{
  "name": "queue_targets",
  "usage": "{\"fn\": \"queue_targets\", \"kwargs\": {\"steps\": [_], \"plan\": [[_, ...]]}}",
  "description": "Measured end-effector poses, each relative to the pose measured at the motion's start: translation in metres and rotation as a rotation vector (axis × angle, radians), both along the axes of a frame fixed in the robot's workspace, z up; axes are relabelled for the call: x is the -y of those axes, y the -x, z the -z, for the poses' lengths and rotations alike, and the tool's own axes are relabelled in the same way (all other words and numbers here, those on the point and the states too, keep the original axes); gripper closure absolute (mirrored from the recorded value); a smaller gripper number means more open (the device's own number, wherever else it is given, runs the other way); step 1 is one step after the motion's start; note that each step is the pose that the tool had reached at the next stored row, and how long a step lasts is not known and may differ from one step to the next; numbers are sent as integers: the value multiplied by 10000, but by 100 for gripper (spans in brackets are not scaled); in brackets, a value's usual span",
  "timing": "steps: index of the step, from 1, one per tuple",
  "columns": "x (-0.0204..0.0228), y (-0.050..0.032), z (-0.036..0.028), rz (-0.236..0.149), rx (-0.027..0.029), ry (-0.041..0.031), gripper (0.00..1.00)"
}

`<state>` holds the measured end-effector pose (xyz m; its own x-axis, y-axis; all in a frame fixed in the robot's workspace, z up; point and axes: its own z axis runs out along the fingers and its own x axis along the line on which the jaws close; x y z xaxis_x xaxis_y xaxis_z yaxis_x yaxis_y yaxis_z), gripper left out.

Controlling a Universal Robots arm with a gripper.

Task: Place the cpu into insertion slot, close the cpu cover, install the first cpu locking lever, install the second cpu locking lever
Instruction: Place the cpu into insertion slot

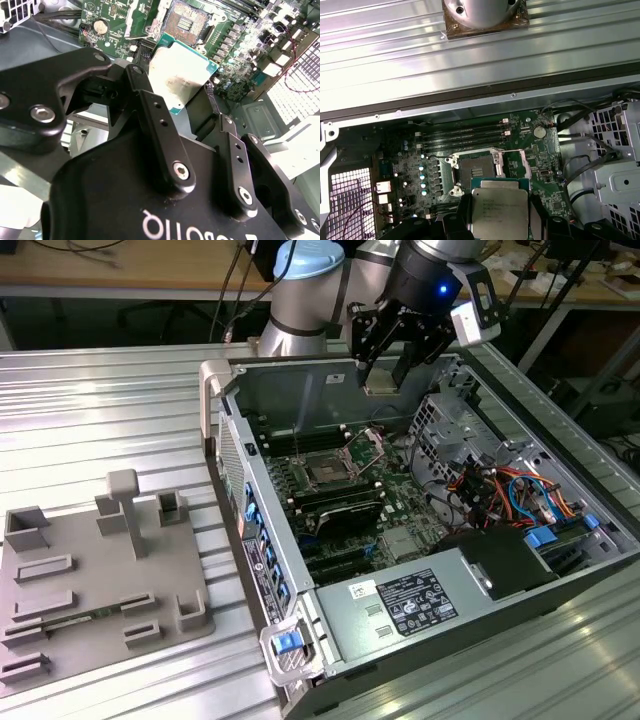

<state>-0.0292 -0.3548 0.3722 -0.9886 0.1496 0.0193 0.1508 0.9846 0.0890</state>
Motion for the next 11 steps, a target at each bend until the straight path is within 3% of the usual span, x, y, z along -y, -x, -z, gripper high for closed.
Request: {"fn": "queue_targets", "kwargs": {"steps": [11], "plan": [[0,1,1,469,0,0,45]]}}
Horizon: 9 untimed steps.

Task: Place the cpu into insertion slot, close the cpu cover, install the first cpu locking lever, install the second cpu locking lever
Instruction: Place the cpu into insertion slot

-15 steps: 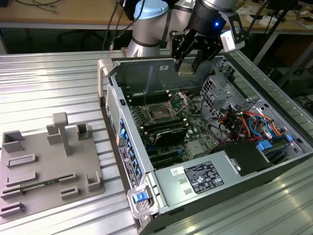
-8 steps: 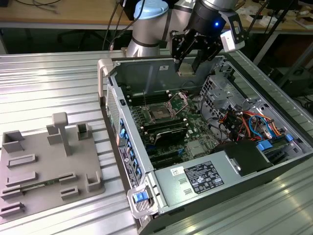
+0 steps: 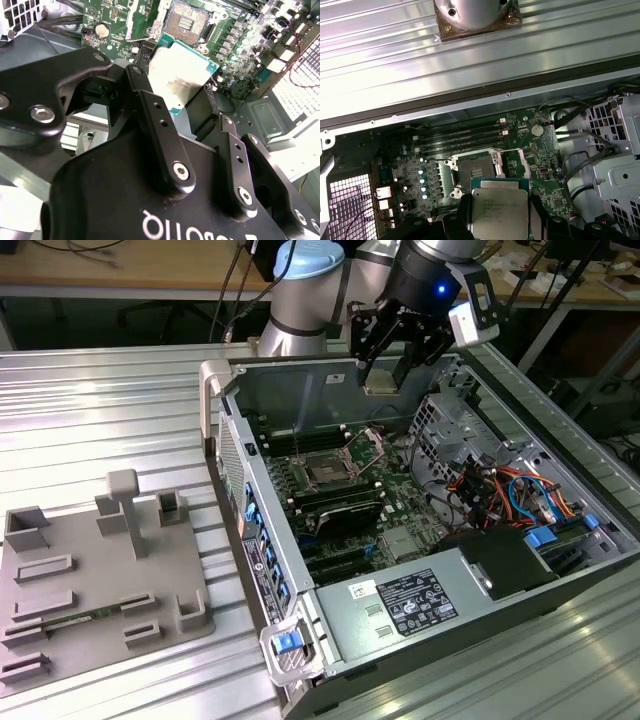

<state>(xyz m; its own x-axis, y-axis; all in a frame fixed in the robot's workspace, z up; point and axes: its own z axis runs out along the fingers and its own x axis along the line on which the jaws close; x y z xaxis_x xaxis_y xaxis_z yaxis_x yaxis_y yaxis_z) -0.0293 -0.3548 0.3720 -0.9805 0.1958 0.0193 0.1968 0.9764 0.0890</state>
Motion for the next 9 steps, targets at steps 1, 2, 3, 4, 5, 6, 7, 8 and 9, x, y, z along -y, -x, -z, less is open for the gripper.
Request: {"fn": "queue_targets", "kwargs": {"steps": [1,2,3,4,5,6,7,8,9], "plan": [[0,0,0,0,0,0,45],[0,0,0,1,0,0,45],[0,0,0,0,0,0,45],[0,0,0,1,0,0,45],[0,0,0,1,0,0,45],[0,0,0,1,0,0,45],[0,0,0,1,0,0,45],[0,0,0,1,0,0,45],[0,0,0,1,0,0,45]]}}
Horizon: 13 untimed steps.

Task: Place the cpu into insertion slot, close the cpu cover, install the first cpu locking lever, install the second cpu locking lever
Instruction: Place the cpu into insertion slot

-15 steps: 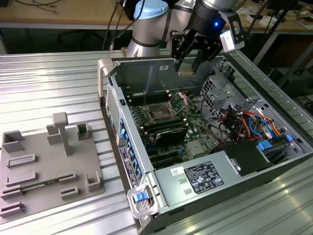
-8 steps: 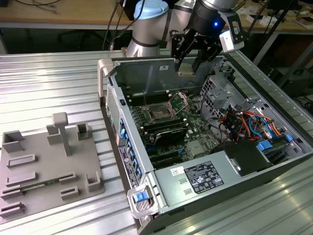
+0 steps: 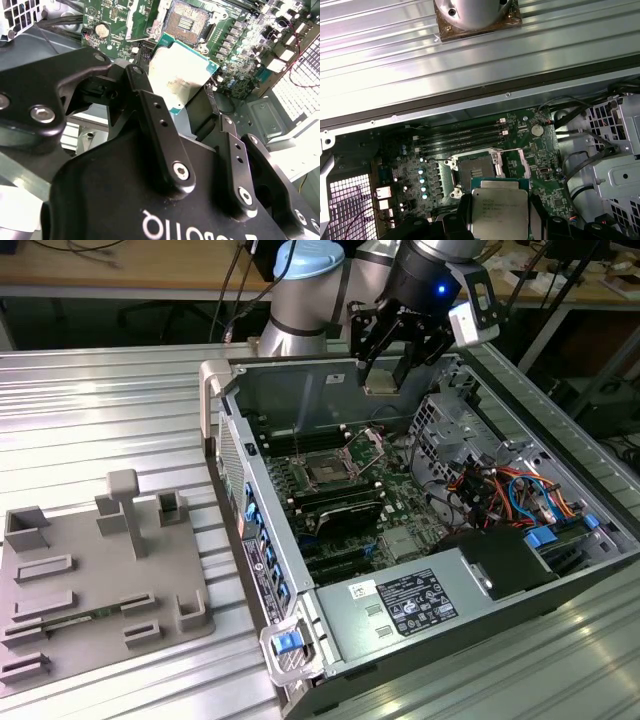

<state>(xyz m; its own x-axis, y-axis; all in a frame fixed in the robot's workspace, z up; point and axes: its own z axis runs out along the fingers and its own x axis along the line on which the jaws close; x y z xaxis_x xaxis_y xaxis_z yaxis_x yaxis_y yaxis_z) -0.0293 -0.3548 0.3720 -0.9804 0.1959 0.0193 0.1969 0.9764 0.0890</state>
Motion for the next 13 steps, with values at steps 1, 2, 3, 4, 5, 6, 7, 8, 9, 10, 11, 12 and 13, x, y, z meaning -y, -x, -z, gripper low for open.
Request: {"fn": "queue_targets", "kwargs": {"steps": [1,2,3,4,5,6,7,8,9,10,11,12,13], "plan": [[0,0,0,-1,0,0,45],[0,0,0,0,0,0,45],[0,0,0,0,0,0,45],[0,0,0,9,0,0,45],[0,0,0,79,0,0,45],[0,1,0,130,0,0,45],[0,2,0,179,0,0,45],[0,3,1,268,0,0,45],[0,5,2,372,0,0,45],[0,5,2,395,0,-1,45],[0,5,2,399,0,0,45],[0,5,2,401,0,0,45],[0,5,2,406,0,0,45]]}}
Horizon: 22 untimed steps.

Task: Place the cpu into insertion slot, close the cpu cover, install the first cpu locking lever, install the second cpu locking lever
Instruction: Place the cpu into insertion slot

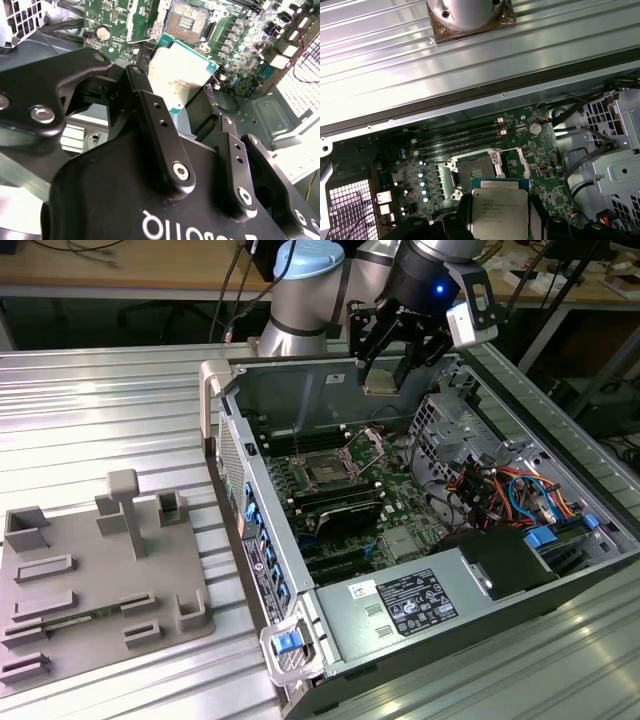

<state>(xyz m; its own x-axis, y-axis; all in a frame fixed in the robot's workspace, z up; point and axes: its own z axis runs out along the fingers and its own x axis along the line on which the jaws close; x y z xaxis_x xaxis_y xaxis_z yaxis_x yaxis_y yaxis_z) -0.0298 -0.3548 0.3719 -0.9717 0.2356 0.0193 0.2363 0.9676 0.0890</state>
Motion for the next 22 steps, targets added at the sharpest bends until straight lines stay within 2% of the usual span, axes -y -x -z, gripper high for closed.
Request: {"fn": "queue_targets", "kwargs": {"steps": [3,15,22], "plan": [[0,0,0,191,0,0,45],[0,0,0,282,0,0,45],[0,0,3,1237,-1,1,45]]}}
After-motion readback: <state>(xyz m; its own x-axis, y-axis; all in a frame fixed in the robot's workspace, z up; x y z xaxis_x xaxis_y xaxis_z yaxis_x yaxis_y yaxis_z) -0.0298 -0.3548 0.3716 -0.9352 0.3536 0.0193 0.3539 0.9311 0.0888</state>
